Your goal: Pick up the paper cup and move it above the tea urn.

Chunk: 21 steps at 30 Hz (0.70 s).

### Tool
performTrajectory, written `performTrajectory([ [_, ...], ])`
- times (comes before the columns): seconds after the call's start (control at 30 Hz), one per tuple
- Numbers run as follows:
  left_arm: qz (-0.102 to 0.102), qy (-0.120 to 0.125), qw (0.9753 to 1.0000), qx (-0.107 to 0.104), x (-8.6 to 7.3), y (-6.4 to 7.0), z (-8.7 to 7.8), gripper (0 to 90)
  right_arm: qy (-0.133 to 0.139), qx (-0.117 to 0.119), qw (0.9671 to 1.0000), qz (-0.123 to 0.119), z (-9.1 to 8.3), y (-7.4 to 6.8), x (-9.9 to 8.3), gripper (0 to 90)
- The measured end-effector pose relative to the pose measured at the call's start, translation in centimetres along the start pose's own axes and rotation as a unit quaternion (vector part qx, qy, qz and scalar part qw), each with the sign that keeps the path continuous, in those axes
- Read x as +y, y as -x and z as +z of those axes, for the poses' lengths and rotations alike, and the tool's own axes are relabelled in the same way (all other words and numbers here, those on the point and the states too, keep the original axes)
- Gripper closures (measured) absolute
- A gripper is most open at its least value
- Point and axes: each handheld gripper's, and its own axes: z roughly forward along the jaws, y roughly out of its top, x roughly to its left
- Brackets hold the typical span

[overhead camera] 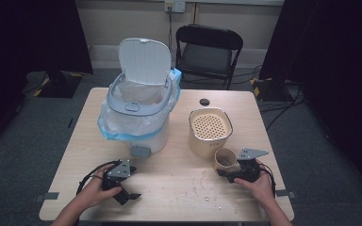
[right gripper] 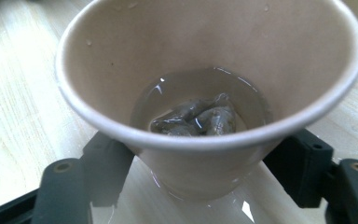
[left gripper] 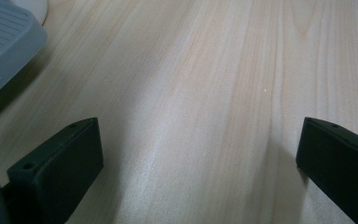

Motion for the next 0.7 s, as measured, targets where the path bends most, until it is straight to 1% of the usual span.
performTrajectory([
  [0.33, 0.000, 0.000, 1.0000, 0.000, 0.0, 0.0, 0.0, 0.0, 0.003, -0.006, 1.0000, -0.007, -0.2, -0.2, -0.1, 31.7],
  [0.5, 0.000, 0.000, 1.0000, 0.000, 0.0, 0.0, 0.0, 0.0, -0.005, -0.015, 0.9997, -0.021, -0.6, -0.3, 0.0, 33.1],
  [0.6, 0.000, 0.000, 1.0000, 0.000, 0.0, 0.0, 0.0, 0.0, -0.008, -0.017, 0.9996, -0.020, -1.0, -0.3, -0.2, 33.9],
  [0.7, 0.000, 0.000, 1.0000, 0.000, 0.0, 0.0, 0.0, 0.0, -0.014, -0.025, 0.9992, -0.027, -1.3, -0.2, -0.2, 34.5],
])
